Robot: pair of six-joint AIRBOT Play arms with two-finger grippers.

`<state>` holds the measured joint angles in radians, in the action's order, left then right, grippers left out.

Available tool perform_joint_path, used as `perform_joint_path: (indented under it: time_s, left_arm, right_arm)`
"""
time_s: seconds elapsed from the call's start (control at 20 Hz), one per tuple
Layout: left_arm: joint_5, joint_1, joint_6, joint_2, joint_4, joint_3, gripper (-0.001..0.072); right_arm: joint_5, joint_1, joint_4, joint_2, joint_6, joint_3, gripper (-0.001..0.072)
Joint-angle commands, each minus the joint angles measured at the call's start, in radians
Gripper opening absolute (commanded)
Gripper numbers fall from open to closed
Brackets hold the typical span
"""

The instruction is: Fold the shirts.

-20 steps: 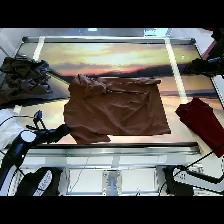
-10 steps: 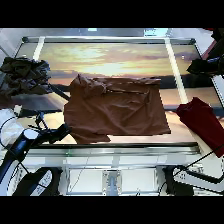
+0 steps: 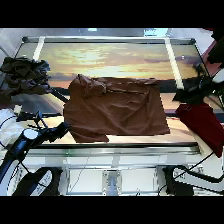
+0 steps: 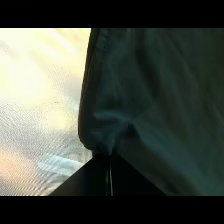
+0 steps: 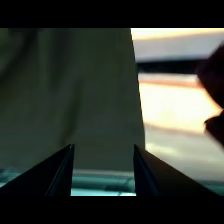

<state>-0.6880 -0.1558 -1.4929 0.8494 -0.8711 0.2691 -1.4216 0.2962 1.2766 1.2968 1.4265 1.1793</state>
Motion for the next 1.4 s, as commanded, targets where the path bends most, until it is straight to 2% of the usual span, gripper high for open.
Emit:
perform_joint_path:
  time_s: [0.0, 0.15, 0.3, 0.55, 0.8, 0.85, 0.95, 1.0, 1.1, 1.25, 1.35]
  left_arm:
    - [0.001, 0.001, 0.001, 0.0, 0.003, 0.0, 0.0011]
    - [0.002, 0.001, 0.001, 0.0, 0.003, 0.0, 0.0011]
    - [0.001, 0.001, 0.001, 0.001, 0.003, 0.0, 0.0011]
    - [0.002, 0.001, 0.001, 0.0, 0.003, 0.0, 0.0011]
    - [-0.008, 0.001, 0.001, 0.0, 0.004, 0.0, 0.0011]
    - [-0.009, 0.001, 0.001, 0.0, 0.004, 0.0, 0.0011]
    - [-0.008, 0.001, 0.005, 0.0, 0.004, 0.0, 0.0011]
    - [-0.003, 0.001, 0.027, 0.0, 0.005, 0.004, 0.0011]
    - [0.003, 0.001, 0.088, 0.0, 0.008, 0.043, 0.0011]
    - [-0.027, 0.0, 0.153, -0.004, 0.008, 0.223, 0.0011]
    - [-0.085, 0.0, 0.202, -0.009, 0.007, 0.42, 0.0011]
  right_arm:
    - [-0.069, 0.074, -0.059, 0.0, 0.028, -0.241, 0.0426]
    - [-0.037, 0.156, -0.122, 0.0, 0.04, -0.373, 0.0428]
    - [0.032, 0.211, -0.229, 0.0, 0.039, -0.462, 0.0486]
    - [0.154, 0.22, -0.246, 0.0, 0.045, -0.56, 0.0484]
    - [0.316, 0.221, -0.328, 0.0, 0.077, -0.576, 0.0467]
    - [0.331, 0.221, -0.34, 0.0, 0.077, -0.576, 0.0383]
    - [0.336, 0.221, -0.378, 0.0, 0.065, -0.575, 0.0086]
    - [0.331, 0.221, -0.418, -0.001, 0.027, -0.573, 0.0033]
    - [0.297, 0.221, -0.528, -0.006, -0.121, -0.557, 0.0031]
    - [0.206, 0.221, -0.7, -0.077, -0.326, -0.476, 0.003]
    - [0.159, 0.221, -0.726, -0.167, -0.389, -0.377, 0.003]
